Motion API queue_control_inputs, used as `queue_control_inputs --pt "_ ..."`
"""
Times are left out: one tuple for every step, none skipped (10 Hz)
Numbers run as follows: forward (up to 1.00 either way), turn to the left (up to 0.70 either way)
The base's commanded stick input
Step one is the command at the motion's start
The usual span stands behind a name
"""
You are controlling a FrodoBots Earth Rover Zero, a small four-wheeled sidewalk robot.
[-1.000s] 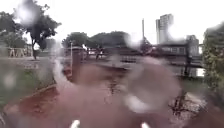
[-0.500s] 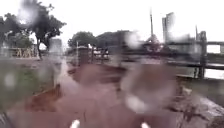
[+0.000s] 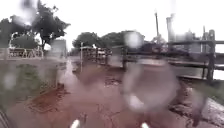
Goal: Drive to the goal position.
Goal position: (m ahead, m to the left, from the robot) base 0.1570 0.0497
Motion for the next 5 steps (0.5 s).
queue_control_inputs --pt "0.70 0.11" --pt "0.70 0.23" --pt "0.70 0.24" --pt "0.70 0.19" --pt "0.70 0.13"
